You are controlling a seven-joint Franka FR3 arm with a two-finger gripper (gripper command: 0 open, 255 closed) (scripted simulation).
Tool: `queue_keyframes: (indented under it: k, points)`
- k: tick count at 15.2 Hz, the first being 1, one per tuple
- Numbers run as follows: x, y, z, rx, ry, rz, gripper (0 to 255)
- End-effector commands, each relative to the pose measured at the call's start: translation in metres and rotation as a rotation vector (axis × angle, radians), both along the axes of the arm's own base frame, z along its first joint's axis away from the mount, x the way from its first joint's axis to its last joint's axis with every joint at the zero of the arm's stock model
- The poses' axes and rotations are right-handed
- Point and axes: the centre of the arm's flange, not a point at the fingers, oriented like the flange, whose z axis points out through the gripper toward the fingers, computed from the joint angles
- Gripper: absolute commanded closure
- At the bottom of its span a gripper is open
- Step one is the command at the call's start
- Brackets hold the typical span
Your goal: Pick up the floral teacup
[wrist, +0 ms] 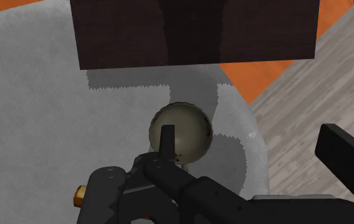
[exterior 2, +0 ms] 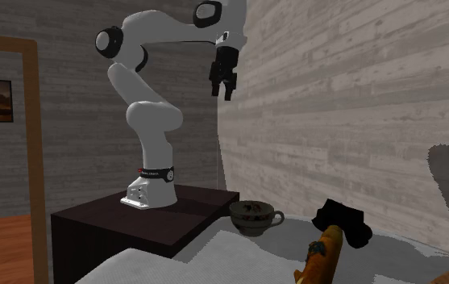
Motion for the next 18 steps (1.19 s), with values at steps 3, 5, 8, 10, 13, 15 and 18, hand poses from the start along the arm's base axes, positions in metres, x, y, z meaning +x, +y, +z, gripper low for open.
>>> queue_keyframes:
  k: [3, 5, 8, 10, 13, 15, 18]
  points:
    - [0.009, 0.004, -0.025, -0.012, -0.002, 0.0, 0]
    - [0.018, 0.009, -0.049, -0.025, -0.005, 0.001, 0]
    - [0.031, 0.014, -0.086, -0.043, -0.008, 0.001, 0]
    - [0.04, 0.018, -0.111, -0.056, -0.011, 0.001, 0]
    - [0.054, 0.022, -0.148, -0.075, -0.014, 0.002, 0]
    - [0.063, 0.025, -0.173, -0.087, -0.017, 0.002, 0]
    - [0.077, 0.028, -0.21, -0.106, -0.02, 0.002, 0]
